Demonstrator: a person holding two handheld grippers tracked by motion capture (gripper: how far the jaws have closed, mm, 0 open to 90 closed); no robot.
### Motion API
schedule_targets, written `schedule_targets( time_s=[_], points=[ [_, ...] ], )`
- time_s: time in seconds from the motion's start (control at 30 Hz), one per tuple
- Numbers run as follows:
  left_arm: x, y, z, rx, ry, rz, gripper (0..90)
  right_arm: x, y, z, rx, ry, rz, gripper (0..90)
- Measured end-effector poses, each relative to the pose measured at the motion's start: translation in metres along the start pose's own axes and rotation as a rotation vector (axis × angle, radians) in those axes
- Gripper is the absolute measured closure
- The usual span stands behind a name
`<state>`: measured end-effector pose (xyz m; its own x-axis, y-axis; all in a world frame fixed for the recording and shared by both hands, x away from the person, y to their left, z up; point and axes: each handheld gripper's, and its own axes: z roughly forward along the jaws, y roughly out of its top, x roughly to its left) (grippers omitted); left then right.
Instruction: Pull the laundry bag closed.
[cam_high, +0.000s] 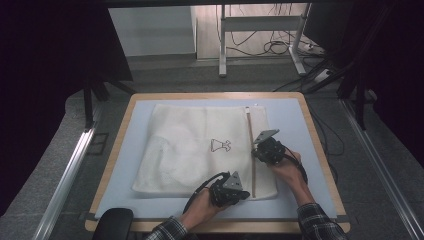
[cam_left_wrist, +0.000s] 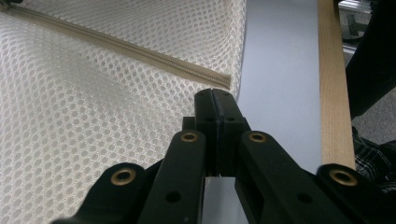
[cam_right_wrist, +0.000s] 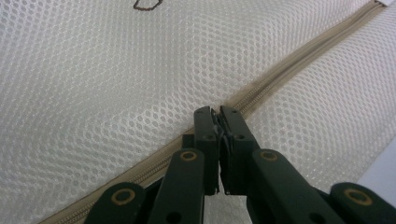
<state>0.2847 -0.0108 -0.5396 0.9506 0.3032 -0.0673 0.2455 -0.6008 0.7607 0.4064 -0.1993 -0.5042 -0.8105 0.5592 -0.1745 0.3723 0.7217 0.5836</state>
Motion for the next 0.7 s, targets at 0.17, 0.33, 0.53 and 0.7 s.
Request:
schedule_targets(
  time_s=[0.17, 0.33, 0.53, 0.7],
  points=[
    [0.0, 0.0, 0.0, -0.002, 0.002, 0.0, 90.0, -0.004, 0.001, 0.002, -0.005, -0.008, 0.0, 86.0],
    [0.0, 0.0, 0.0, -0.001, 0.001, 0.0, 90.0, -0.007, 0.003, 0.004, -0.006, -0.012, 0.007, 86.0],
    [-0.001, 0.0, 0.0, 0.0, 0.008, 0.008, 90.0, -0.012, 0.005, 0.007, -0.007, -0.02, 0.007, 86.0],
    [-0.001, 0.0, 0.0, 0.002, 0.012, 0.013, 90.0, -0.015, 0.007, 0.01, -0.008, -0.019, 0.011, 85.9]
  ],
)
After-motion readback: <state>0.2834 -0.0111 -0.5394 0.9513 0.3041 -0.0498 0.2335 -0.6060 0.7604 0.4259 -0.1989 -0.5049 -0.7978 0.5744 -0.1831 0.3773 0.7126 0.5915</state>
